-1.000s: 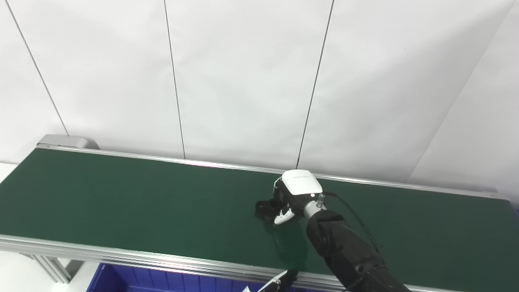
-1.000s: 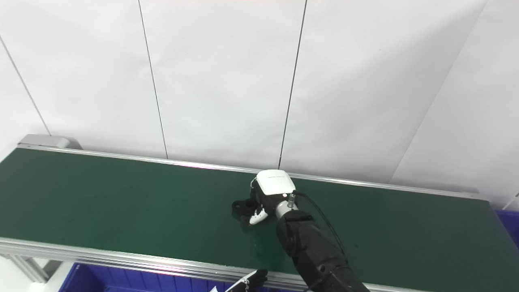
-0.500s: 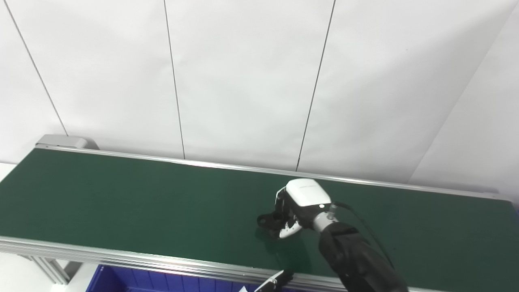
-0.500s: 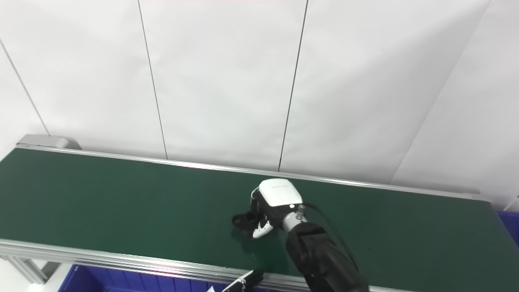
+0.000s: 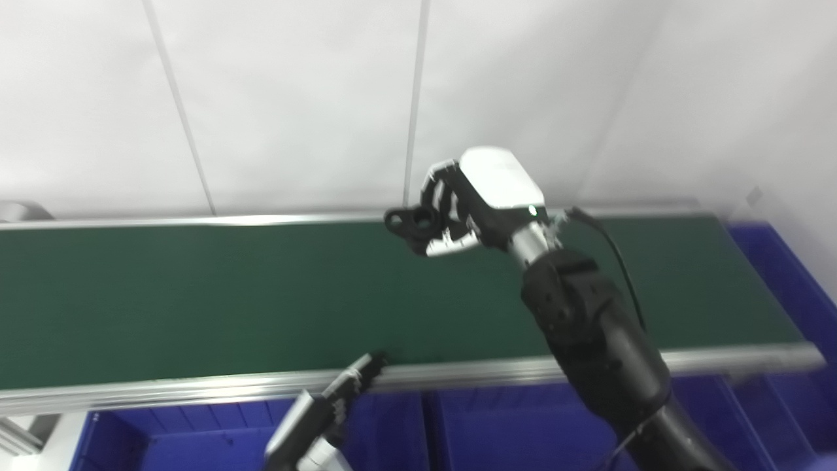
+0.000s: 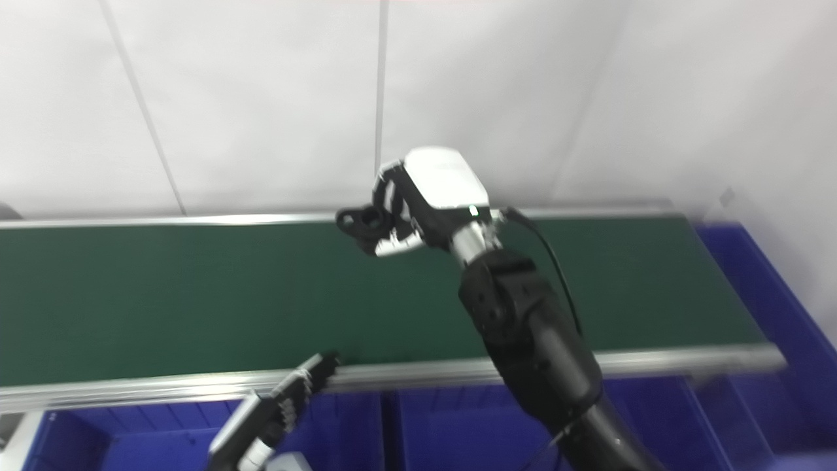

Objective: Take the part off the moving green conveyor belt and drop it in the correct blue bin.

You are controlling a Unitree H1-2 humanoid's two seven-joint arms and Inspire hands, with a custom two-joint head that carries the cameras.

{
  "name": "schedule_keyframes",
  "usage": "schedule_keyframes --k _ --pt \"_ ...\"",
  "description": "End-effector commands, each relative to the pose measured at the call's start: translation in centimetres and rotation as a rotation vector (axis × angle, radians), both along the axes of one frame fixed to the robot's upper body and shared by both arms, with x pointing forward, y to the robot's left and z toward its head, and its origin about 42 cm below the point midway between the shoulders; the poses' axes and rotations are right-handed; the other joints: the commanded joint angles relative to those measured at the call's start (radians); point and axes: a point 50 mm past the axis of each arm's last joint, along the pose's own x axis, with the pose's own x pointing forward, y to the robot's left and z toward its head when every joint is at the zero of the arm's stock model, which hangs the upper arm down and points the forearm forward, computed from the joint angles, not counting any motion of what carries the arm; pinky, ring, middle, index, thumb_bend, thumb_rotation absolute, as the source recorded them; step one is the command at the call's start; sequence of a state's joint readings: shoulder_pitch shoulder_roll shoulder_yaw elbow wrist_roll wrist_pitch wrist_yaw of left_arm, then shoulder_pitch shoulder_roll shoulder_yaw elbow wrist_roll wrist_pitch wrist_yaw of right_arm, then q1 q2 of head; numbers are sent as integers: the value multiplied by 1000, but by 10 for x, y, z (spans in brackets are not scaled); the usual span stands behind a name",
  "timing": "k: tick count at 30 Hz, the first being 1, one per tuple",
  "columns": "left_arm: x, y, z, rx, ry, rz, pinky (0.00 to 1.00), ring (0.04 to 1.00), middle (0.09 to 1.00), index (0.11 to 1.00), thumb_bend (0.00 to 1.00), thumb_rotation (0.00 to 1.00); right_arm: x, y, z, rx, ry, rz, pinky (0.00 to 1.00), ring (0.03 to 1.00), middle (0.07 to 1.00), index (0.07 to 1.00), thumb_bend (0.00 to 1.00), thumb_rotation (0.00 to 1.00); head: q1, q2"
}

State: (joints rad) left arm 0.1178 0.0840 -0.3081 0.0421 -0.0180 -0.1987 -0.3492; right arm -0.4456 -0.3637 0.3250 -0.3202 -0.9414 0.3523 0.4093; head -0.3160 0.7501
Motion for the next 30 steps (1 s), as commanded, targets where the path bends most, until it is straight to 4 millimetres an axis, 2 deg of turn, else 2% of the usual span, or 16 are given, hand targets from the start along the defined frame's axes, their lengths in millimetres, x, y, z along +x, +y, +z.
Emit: schedule_keyframes --k 1,2,3,4,5,6,7,8,9,10,12,15,18,24,25,30 --pt "5 6 18 -28 -46 -2 945 949 929 923 940 967 -8 -10 23 -26 -77 -10 244 320 411 489 499 163 -50 31" --pt "6 9 20 -26 -45 -2 942 948 928 923 935 966 -14 -14 23 -36 -72 -9 231 307 397 488 498 163 -50 31" --pt "7 12 24 -25 -46 -1 942 948 925 922 933 966 -20 -16 23 -45 -68 -6 223 299 390 488 498 163 -94 58" --pt "9 15 27 -25 -45 1 944 949 922 922 932 967 -26 -20 22 -59 -60 -4 212 286 376 488 498 162 -102 62" --pt "10 19 30 -26 -43 3 946 949 919 922 935 967 -33 -23 22 -74 -51 1 202 273 358 487 498 162 -141 87" --pt "12 21 32 -27 -38 5 949 950 914 920 943 963 -40 -27 19 -90 -39 7 191 259 341 486 499 161 -141 87" --pt "14 24 35 -29 -33 6 952 950 909 919 953 961 -45 -29 18 -104 -30 13 186 252 335 485 499 160 -170 107" --pt "15 26 37 -30 -30 7 955 950 905 918 961 960 -48 -31 18 -112 -24 18 183 250 334 485 500 160 -170 107" --pt "17 28 40 -32 -35 6 956 950 903 917 965 959 -56 -36 13 -124 -6 16 182 250 334 484 500 160 -196 130" --pt "19 29 42 -34 -38 5 939 939 897 910 958 964 -62 -39 11 -132 6 13 198 270 358 486 501 161 -196 130" --pt "24 33 46 -32 -46 3 916 927 892 903 959 970 -77 -48 3 -150 43 6 214 289 375 486 501 162 -224 163" --pt "28 37 49 -30 -49 7 897 912 884 899 969 965 -92 -57 -6 -157 98 -15 198 267 354 486 500 164 -245 184" --pt "30 40 52 -31 -50 18 871 905 877 896 988 955 -107 -66 -16 -160 156 -38 191 259 345 486 499 164 -253 194" --pt "30 41 52 -27 -50 23 856 904 870 893 1000 946 -133 -83 -46 -154 241 -105 267 338 414 489 497 167 -252 188" --pt "29 42 52 -26 -50 22 857 906 871 894 1000 946 -136 -84 -50 -151 252 -120 245 314 394 490 497 166 -252 188" --pt "28 41 51 -25 -51 24 848 897 864 892 1000 947 -150 -90 -74 -166 300 -174 243 317 396 492 497 165 -237 176"
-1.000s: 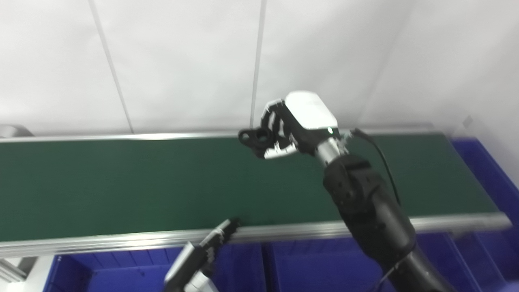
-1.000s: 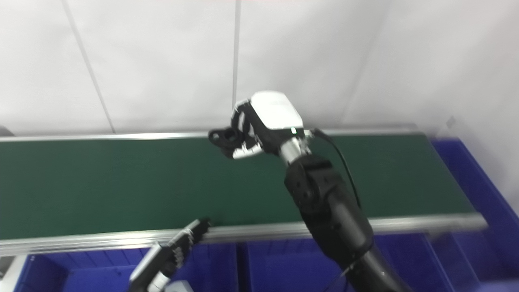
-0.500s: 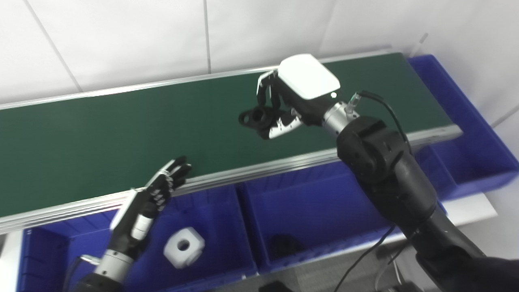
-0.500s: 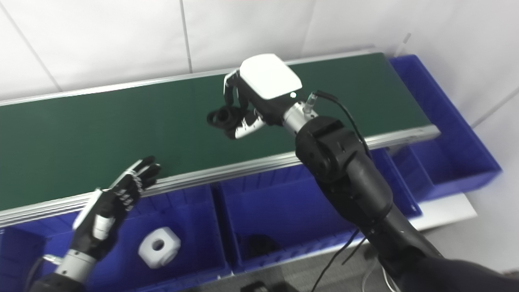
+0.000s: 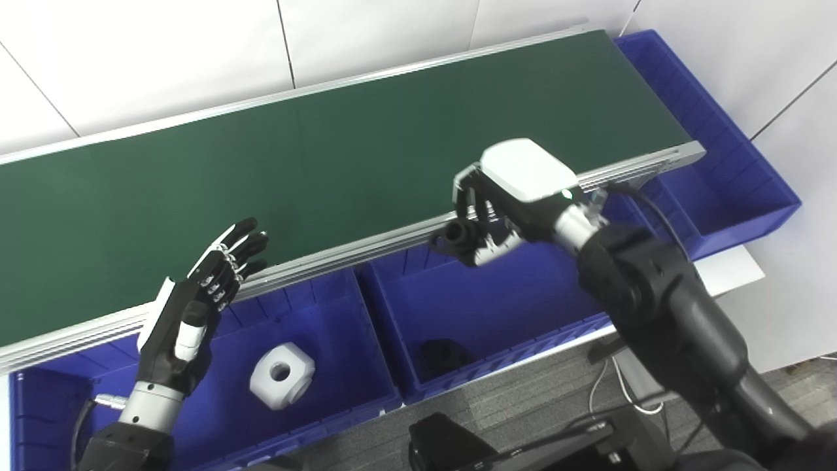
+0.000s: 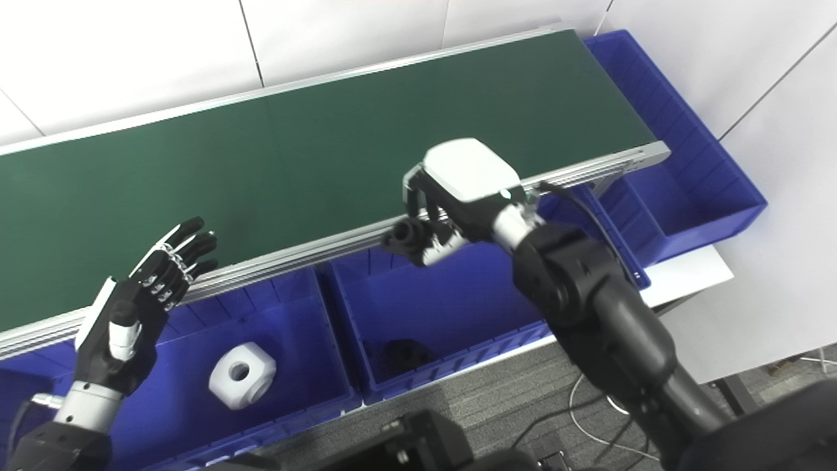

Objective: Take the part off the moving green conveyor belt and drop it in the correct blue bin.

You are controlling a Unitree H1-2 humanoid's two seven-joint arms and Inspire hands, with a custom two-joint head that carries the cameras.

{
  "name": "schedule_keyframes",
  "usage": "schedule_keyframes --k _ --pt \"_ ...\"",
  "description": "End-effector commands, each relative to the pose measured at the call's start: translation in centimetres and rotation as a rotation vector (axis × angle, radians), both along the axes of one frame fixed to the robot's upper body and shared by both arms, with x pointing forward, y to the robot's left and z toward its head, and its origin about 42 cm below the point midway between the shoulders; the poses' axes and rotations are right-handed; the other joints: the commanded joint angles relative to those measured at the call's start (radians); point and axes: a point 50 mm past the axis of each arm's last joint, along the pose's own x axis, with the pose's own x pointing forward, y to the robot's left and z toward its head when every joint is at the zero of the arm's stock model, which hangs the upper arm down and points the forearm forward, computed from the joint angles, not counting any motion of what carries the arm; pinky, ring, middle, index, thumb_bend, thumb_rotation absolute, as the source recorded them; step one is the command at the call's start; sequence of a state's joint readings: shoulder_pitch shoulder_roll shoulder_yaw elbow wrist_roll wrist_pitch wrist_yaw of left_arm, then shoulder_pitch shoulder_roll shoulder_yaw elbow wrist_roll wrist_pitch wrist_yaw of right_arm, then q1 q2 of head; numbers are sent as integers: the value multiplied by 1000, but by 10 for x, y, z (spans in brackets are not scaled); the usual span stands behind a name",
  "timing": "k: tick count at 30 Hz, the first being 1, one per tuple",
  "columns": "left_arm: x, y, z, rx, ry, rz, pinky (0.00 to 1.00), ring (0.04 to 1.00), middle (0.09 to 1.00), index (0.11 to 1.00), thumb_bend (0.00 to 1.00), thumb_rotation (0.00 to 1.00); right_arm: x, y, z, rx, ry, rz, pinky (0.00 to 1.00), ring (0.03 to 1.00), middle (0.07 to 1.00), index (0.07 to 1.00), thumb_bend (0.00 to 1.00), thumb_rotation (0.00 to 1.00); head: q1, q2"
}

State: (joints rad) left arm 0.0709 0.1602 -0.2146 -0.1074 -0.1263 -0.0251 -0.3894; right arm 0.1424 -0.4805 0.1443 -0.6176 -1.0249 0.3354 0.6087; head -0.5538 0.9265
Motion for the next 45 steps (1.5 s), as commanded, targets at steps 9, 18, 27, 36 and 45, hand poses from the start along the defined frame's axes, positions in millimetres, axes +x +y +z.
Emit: schedule_keyframes --k 9,18,27,36,45 --pt "1 -3 11 -13 -49 -7 856 898 864 892 1000 949 -10 0 -18 -58 -23 -39 221 297 402 492 495 169 17 -1" --pt "0 -6 12 -4 -48 -15 864 898 875 894 980 956 -11 -3 -19 -127 33 -77 787 809 838 800 884 713 40 -3" --pt "-1 -8 11 -5 -49 -21 874 897 876 894 980 956 -10 -5 -18 -153 37 -71 834 858 892 867 969 816 57 -8" --pt "-3 -10 9 3 -47 -28 883 902 882 900 966 966 -8 -4 -15 -93 -18 -52 792 815 851 840 970 802 110 -18" --pt "-7 -21 0 3 -21 -41 920 928 894 906 944 978 5 39 -10 610 -437 58 461 551 632 668 788 588 298 -44"
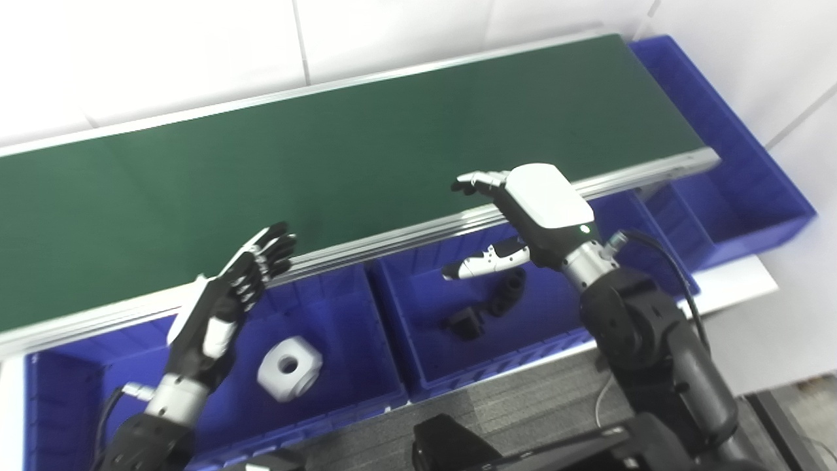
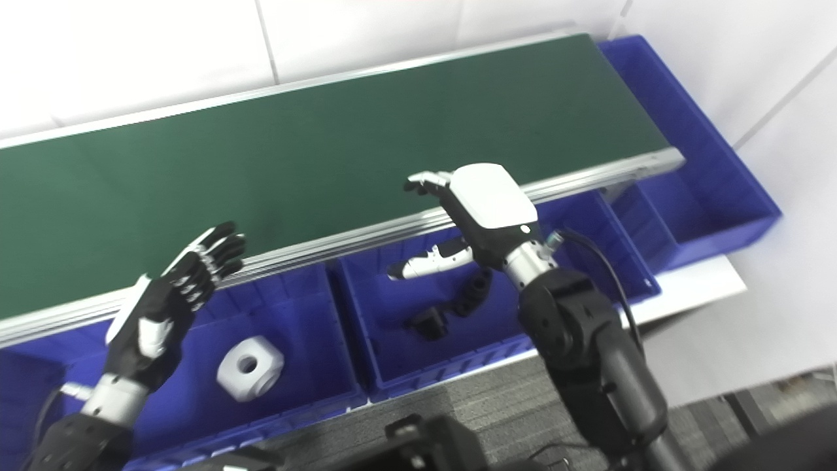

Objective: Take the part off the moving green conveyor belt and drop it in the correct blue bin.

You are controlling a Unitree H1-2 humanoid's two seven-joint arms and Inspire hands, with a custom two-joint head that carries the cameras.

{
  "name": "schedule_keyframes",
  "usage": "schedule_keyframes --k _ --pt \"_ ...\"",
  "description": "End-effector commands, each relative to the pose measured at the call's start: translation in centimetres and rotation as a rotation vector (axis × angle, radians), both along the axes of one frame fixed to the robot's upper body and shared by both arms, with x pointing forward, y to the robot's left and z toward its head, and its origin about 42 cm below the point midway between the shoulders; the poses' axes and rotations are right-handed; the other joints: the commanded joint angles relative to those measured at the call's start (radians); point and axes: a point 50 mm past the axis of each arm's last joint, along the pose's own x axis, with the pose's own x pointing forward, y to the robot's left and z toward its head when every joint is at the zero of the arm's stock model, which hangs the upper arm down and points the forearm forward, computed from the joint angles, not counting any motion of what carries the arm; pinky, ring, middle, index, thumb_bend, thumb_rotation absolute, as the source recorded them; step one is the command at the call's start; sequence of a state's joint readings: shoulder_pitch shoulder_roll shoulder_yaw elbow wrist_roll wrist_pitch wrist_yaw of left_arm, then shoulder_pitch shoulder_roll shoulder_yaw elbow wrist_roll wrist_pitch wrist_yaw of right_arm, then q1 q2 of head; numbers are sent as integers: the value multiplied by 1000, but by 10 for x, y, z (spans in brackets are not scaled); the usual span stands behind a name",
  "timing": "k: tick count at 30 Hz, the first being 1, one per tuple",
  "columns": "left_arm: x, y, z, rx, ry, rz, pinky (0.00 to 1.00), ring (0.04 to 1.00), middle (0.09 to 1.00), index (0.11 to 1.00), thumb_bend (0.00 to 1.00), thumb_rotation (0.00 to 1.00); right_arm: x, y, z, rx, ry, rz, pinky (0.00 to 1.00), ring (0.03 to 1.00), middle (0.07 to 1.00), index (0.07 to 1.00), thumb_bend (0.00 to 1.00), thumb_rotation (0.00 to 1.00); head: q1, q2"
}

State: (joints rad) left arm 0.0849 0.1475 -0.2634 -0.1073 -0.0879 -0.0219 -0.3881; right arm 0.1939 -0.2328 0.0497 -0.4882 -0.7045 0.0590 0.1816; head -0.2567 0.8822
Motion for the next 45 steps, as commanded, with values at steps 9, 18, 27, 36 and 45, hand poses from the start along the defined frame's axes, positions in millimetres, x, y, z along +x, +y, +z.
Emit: schedule_keyframes --k 9,18,27,36,45 --pt "-5 -19 -14 -2 -15 5 966 949 912 917 917 967 29 55 -42 707 -119 46 428 501 592 644 727 659 161 -65" --pt "-9 -25 -33 5 -16 3 936 939 919 909 908 956 22 49 -117 781 6 17 444 520 584 652 696 647 196 -154" --pt "-22 -22 -54 11 5 18 933 936 912 903 952 944 11 51 -145 788 99 14 461 527 610 679 698 676 187 -308" --pt "-26 -24 -61 23 -6 14 914 946 920 895 931 951 3 47 -155 775 187 86 484 558 657 728 754 839 194 -333" --pt "-28 -30 -61 11 0 12 955 963 922 902 943 942 0 44 -155 758 229 130 485 553 678 738 765 830 212 -319"
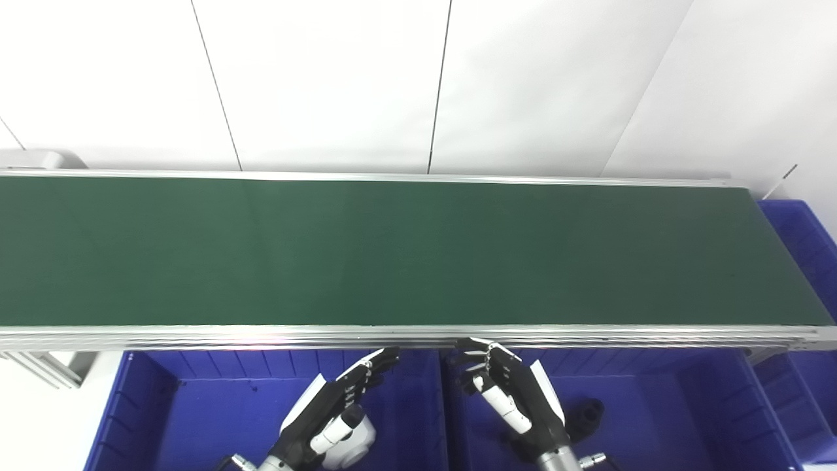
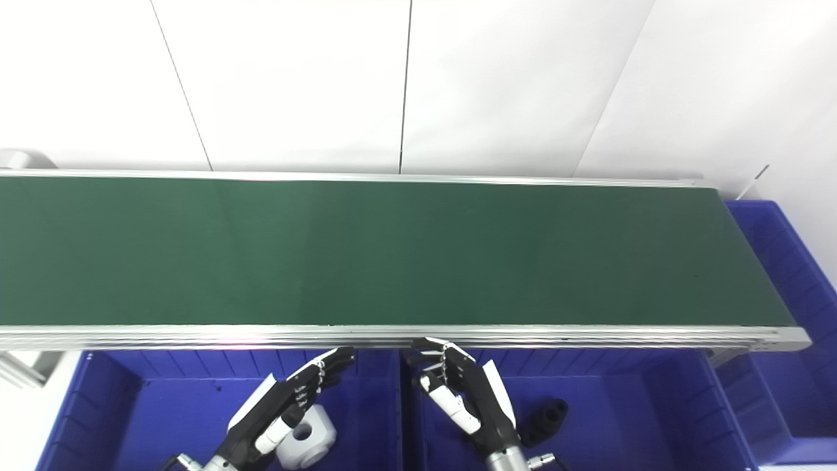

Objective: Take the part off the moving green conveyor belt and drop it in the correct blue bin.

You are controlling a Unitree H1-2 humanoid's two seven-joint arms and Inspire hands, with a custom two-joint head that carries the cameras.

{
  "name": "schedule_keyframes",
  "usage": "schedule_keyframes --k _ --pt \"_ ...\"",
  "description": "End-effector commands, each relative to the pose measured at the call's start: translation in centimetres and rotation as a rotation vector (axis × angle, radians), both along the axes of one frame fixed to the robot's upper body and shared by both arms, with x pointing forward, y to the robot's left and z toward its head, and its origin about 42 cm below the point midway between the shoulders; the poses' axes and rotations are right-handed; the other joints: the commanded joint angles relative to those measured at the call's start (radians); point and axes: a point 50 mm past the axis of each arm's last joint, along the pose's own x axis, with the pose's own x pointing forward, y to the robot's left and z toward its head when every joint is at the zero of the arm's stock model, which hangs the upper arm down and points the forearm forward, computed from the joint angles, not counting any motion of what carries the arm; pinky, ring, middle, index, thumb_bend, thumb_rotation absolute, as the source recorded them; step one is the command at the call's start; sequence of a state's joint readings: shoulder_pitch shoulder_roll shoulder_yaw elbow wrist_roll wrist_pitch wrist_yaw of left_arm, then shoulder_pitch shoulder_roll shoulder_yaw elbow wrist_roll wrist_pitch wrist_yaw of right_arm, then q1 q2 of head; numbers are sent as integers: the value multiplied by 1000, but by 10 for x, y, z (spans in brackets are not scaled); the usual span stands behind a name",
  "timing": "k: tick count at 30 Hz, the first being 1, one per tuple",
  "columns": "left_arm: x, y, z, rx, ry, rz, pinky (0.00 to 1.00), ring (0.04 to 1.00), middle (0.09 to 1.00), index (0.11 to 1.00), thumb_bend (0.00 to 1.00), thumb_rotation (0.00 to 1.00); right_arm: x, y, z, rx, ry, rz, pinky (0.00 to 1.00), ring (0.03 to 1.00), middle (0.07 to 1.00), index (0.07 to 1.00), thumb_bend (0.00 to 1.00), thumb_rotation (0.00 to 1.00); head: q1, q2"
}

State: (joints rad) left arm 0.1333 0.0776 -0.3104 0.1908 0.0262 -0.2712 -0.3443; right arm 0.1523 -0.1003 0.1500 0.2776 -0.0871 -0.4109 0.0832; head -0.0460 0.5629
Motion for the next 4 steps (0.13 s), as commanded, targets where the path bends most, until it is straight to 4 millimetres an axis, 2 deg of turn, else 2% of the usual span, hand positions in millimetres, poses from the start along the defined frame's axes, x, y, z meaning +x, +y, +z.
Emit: schedule_keyframes --k 1,4 --pt "3 -7 13 -37 -69 2 954 964 923 903 943 947 5 0 12 19 -66 21 488 555 682 740 768 830 3 9" --pt "4 -8 15 -37 -75 4 963 966 926 904 933 955 5 -1 13 13 -61 34 497 562 686 746 765 828 2 26"
